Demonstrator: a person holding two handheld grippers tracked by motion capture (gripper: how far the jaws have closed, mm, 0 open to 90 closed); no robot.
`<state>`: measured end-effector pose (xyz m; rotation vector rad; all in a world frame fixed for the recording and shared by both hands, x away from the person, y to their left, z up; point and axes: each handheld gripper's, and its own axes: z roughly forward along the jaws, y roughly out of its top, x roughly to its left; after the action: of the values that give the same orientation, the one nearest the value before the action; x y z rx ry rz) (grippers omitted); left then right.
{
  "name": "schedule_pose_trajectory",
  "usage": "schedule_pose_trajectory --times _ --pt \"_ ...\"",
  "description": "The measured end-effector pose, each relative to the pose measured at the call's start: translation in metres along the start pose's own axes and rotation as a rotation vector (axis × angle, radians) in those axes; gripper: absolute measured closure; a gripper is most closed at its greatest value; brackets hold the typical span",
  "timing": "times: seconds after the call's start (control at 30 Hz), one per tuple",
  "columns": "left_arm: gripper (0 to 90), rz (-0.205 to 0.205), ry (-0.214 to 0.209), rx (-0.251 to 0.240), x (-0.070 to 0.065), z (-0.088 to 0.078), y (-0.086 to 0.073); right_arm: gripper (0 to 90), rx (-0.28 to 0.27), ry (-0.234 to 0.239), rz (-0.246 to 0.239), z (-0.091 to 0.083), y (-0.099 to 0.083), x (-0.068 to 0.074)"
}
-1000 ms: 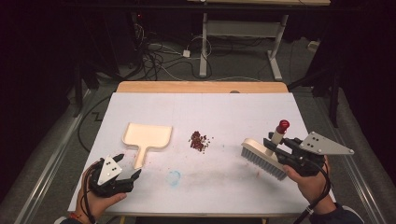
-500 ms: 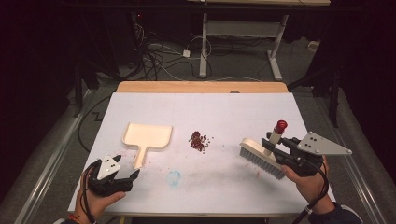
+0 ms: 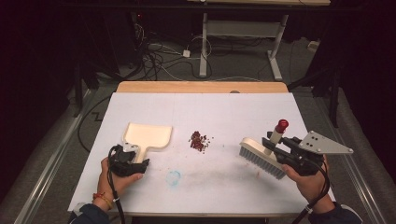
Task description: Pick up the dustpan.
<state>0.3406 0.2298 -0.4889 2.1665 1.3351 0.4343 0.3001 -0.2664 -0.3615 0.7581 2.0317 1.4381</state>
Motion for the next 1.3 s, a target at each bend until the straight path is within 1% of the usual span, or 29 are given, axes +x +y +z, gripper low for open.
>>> schedule_pose_trajectory --times 0.03,0.07,0.13,0.2,0.23,0.27,0.3,0.33,0.37,0.43,0.47,0.5,0.53,0.63,0.67,0.8,0.83,0.87,0.93,0.97,1.0,1.03,1.07,1.17,1.23,1.3 --pt "32.3 -0.032 -0.010 -0.003 0.003 0.004 0.003 70.0 0.002 0.002 -0.002 0.000 0.000 0.000" --pt "32.4 -0.032 -0.010 -0.003 0.003 0.004 0.003 70.0 0.002 0.002 -0.002 0.000 0.000 0.000" --pt "33.5 -0.047 -0.011 -0.006 0.004 0.006 0.006 70.0 0.003 0.005 -0.010 0.001 -0.001 0.000" --pt "38.0 -0.048 -0.006 -0.005 0.005 0.007 0.009 70.0 0.007 0.004 -0.006 0.002 -0.001 0.001" --pt "38.0 -0.055 -0.007 -0.002 0.006 0.008 0.011 70.0 0.007 0.004 -0.006 0.002 -0.001 0.001" --pt "42.3 -0.058 -0.008 -0.001 0.006 0.009 0.012 70.0 0.011 0.001 -0.006 0.002 -0.001 0.001" --pt "42.3 -0.056 -0.010 0.003 0.007 0.009 0.013 70.0 0.011 0.001 -0.006 0.002 -0.001 0.001" --pt "47.2 -0.062 -0.012 0.006 0.008 0.010 0.015 70.0 0.011 -0.001 -0.003 0.003 -0.002 0.001" --pt "49.9 -0.063 -0.011 0.010 0.009 0.010 0.016 70.0 0.012 0.000 0.002 0.003 -0.002 0.001" --pt "57.3 -0.045 -0.014 0.012 0.011 0.010 0.018 70.0 0.009 0.000 0.010 0.004 -0.002 0.001" --pt "57.3 -0.046 -0.017 0.013 0.013 0.010 0.018 70.0 0.009 0.000 0.010 0.004 -0.002 0.001" --pt "60.7 -0.050 -0.018 0.012 0.014 0.010 0.018 70.0 0.009 0.001 0.007 0.004 -0.002 0.001" --pt "63.5 -0.042 -0.024 0.014 0.016 0.010 0.018 70.0 0.010 -0.001 0.001 0.005 -0.003 0.001" --pt "63.7 -0.035 -0.024 0.017 0.016 0.009 0.019 70.0 0.013 -0.004 0.007 0.005 -0.004 0.000" --pt "63.8 -0.029 -0.018 0.019 0.015 0.009 0.019 70.0 0.014 -0.006 0.009 0.006 -0.004 0.000" --pt "63.9 -0.027 -0.013 0.027 0.017 0.004 0.019 70.0 0.015 -0.009 0.006 0.006 -0.005 -0.001" --pt "63.9 -0.030 -0.012 0.024 0.018 0.000 0.019 70.0 0.020 -0.007 0.011 0.006 -0.005 0.000" --pt "63.9 -0.030 -0.012 0.024 0.018 0.000 0.019 70.0 0.023 -0.006 0.012 0.006 -0.005 0.000" --pt "64.0 -0.009 -0.005 0.027 0.020 -0.007 0.020 70.0 0.024 -0.005 0.007 0.007 -0.005 0.000" --pt "64.0 -0.009 -0.005 0.027 0.020 -0.007 0.020 70.0 0.024 -0.007 0.006 0.007 -0.005 0.000" --pt "64.0 -0.001 -0.006 0.021 0.020 -0.013 0.020 70.0 0.022 -0.008 0.007 0.007 -0.005 0.000" --pt "64.0 -0.001 -0.006 0.021 0.020 -0.013 0.020 70.0 0.022 -0.008 0.007 0.007 -0.005 0.000" --pt "64.0 0.008 -0.005 0.018 0.019 -0.015 0.020 70.0 0.022 -0.008 0.007 0.007 -0.005 0.000" --pt "64.0 0.032 -0.022 0.015 0.018 -0.024 0.019 70.0 0.022 -0.009 0.009 0.007 -0.005 0.000" --pt "64.0 0.058 -0.024 0.025 0.015 -0.028 0.016 70.0 0.019 -0.010 0.007 0.007 -0.006 0.000" --pt "64.1 0.082 -0.045 0.037 0.012 -0.033 0.013 70.0 0.021 -0.012 0.010 0.007 -0.006 0.000"
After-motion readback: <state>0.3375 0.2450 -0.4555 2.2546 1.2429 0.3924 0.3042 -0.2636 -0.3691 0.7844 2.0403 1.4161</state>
